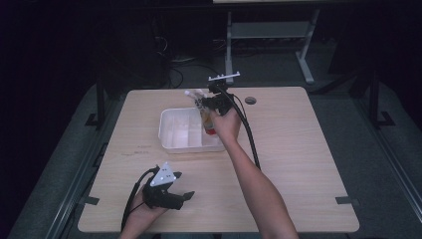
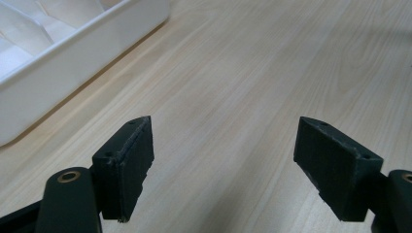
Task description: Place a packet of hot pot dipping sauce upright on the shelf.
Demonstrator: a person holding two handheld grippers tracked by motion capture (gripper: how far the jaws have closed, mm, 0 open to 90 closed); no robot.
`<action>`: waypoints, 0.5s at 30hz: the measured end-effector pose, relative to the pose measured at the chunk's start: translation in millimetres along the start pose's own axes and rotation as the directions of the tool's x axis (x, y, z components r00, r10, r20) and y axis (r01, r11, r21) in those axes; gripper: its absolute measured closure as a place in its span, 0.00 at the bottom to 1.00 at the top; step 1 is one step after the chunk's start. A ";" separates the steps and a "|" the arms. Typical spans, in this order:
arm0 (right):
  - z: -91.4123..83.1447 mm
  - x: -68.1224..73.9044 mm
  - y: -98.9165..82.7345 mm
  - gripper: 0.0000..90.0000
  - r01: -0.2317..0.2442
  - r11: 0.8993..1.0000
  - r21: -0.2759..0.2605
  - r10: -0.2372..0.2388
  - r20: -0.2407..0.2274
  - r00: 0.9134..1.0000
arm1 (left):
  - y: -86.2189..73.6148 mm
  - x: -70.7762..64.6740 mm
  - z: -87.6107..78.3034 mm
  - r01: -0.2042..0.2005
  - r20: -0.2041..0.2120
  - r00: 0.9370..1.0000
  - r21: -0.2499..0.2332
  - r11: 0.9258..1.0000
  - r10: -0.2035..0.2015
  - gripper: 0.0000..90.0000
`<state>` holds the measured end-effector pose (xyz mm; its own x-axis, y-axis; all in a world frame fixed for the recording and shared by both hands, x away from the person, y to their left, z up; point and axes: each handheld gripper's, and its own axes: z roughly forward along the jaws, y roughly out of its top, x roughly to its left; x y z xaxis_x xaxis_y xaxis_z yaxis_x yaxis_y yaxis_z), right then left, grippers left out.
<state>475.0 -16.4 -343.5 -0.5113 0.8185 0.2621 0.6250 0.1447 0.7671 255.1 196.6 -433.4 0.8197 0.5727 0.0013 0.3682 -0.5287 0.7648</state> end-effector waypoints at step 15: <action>-1.1 -11.0 -24.3 0.94 -0.006 1.000 -0.005 0.006 -0.013 1.000 | -0.4 1.2 -0.1 0.004 -0.007 1.000 -0.004 1.000 -0.004 0.24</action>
<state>464.8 -29.5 -364.4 -0.5150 0.8121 0.2742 0.6249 0.1367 0.7686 255.9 197.5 -433.7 0.8149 0.5796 0.0026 0.3699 -0.5235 0.7675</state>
